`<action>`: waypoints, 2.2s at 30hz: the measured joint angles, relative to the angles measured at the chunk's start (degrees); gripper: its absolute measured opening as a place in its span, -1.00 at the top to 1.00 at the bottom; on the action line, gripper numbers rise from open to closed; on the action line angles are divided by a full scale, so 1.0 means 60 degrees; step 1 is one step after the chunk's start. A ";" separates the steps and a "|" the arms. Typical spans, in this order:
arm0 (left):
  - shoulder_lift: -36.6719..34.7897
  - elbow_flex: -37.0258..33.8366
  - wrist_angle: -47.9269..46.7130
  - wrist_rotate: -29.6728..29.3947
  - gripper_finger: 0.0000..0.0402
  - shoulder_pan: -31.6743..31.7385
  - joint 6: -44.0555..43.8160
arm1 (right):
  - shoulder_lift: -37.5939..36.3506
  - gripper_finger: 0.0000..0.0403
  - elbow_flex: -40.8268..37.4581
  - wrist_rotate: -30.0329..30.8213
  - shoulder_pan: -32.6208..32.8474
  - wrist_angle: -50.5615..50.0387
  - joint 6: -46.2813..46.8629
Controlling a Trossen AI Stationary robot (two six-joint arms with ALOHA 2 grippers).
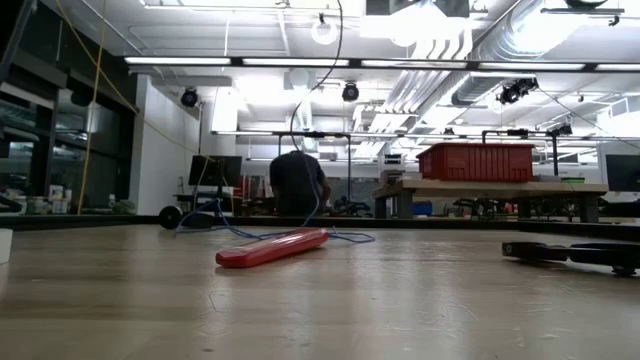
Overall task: Coil cords
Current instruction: Coil the blue wire cable onto the black spool
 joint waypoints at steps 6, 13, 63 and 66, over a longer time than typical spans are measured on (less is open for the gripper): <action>-0.0068 0.0036 0.0127 -0.0411 1.00 -0.0110 0.0007 | 0.0156 0.83 -0.0044 0.0901 -0.0124 -0.0202 0.0038; -0.0044 0.0033 0.0484 -0.0553 1.00 -0.0165 -0.0007 | 0.0660 0.27 -0.0036 0.2363 -0.0237 0.0193 -0.0305; -0.0485 0.0025 0.0970 -0.1211 1.00 0.0523 0.0312 | 0.2016 0.98 -0.0026 0.1849 0.0108 -0.0479 -0.0787; -0.0494 0.0024 0.0960 -0.1176 1.00 0.0820 0.0514 | 0.1725 0.99 -0.0026 0.1989 0.0301 -0.0760 -0.0773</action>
